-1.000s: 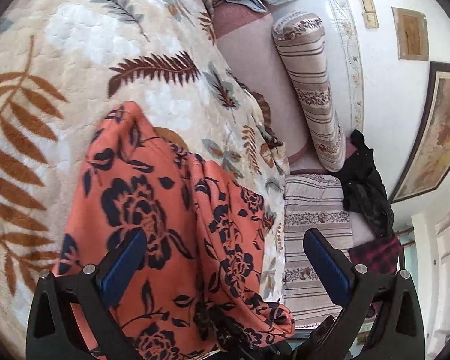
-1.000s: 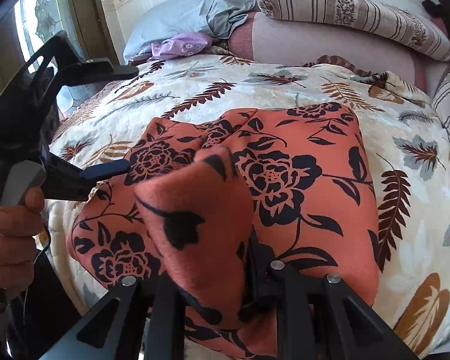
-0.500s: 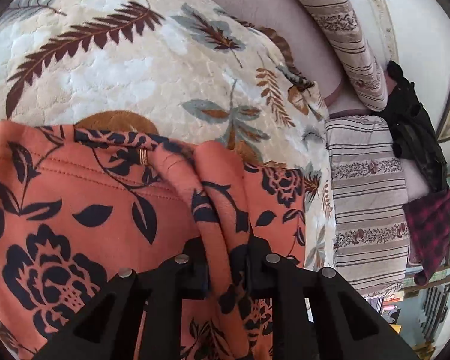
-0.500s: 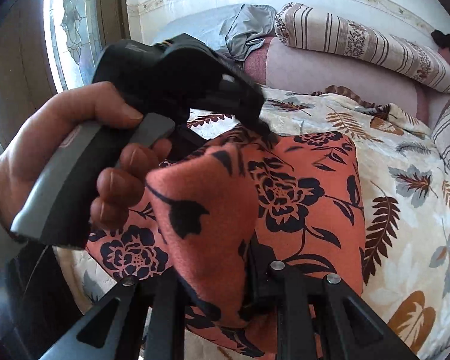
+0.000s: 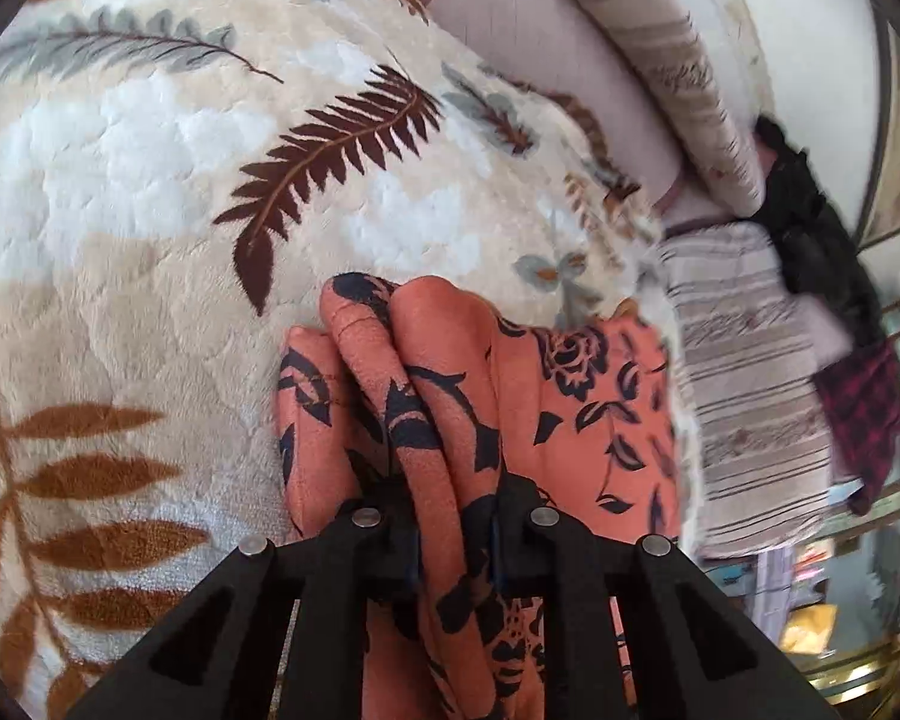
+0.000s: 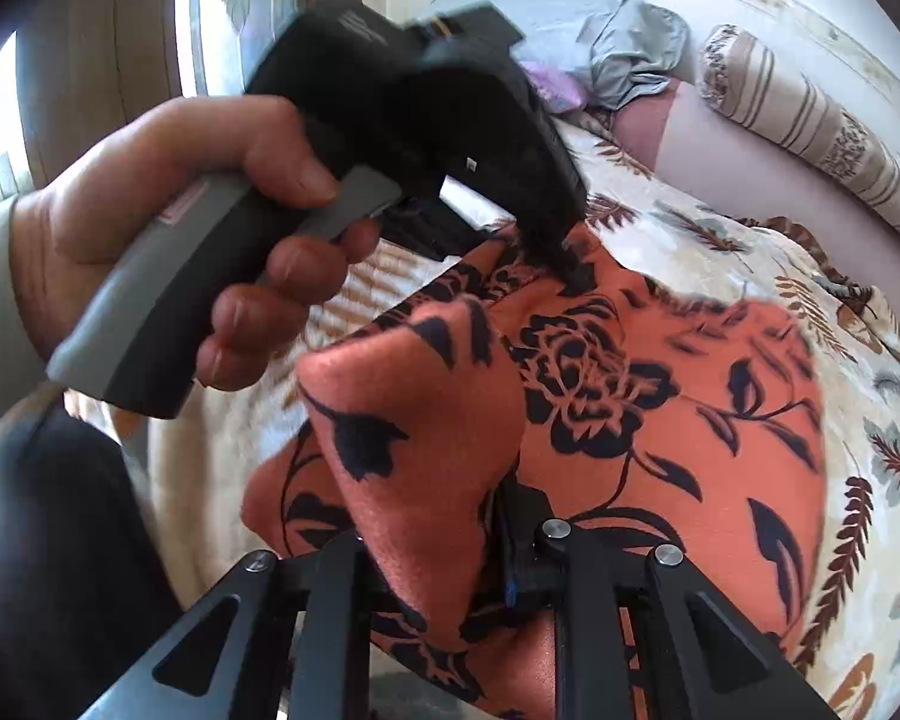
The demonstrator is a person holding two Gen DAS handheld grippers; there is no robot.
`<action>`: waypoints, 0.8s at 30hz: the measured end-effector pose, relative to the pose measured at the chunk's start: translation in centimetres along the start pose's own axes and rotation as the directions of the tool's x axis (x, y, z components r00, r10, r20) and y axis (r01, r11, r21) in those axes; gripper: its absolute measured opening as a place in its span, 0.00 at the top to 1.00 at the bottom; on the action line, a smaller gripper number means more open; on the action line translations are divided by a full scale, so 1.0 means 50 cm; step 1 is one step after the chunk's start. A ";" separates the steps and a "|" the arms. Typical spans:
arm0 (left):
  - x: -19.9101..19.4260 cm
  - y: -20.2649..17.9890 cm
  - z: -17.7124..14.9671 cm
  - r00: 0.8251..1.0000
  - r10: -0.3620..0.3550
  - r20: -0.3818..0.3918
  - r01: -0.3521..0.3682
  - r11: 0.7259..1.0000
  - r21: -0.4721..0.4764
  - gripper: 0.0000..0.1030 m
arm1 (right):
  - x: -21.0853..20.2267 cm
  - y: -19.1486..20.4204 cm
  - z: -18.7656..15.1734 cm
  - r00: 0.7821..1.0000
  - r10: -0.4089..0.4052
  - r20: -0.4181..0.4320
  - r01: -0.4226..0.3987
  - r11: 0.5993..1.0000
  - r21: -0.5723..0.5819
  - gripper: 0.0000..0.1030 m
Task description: Fold small clothes
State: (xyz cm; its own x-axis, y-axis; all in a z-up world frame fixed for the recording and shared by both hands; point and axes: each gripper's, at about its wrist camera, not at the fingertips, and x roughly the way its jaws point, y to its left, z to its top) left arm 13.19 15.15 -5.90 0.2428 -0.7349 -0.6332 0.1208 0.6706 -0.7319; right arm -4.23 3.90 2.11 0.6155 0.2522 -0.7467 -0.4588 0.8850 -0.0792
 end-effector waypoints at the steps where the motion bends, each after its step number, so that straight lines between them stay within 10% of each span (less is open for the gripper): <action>1: -0.012 -0.006 -0.002 1.000 0.002 0.015 -0.002 1.000 0.011 0.84 | -0.010 -0.008 0.006 1.000 0.018 0.009 -0.018 1.000 0.023 0.81; 6: -0.062 -0.080 -0.013 0.997 -0.021 0.077 0.008 0.988 0.155 0.84 | -0.056 0.004 0.016 0.998 -0.001 0.070 0.002 1.000 -0.010 0.82; 13: -0.036 -0.002 -0.017 0.997 0.068 0.026 -0.069 0.996 0.059 0.67 | -0.017 0.098 -0.039 0.994 -0.104 0.036 0.109 0.971 -0.214 0.66; 16: -0.085 -0.035 -0.028 0.984 0.165 0.072 -0.171 0.980 0.097 0.62 | -0.034 0.088 -0.057 1.000 -0.006 0.024 0.009 0.991 -0.132 0.34; 21: -0.174 -0.115 -0.114 0.980 0.125 0.154 -0.152 0.972 0.180 0.62 | -0.103 0.061 -0.090 0.990 0.094 0.102 -0.095 0.996 0.002 0.32; 24: -0.148 -0.127 -0.188 0.975 0.208 0.071 -0.219 0.954 0.207 0.62 | -0.156 0.037 -0.108 0.981 0.118 0.156 -0.131 0.989 0.073 0.32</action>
State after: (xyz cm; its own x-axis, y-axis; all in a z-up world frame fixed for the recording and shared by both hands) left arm 1.57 15.37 1.08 0.3307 -0.5700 -0.7522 0.2613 0.8211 -0.5074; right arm -13.33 1.47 4.20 0.6490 0.4130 -0.6390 -0.4873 0.8706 0.0677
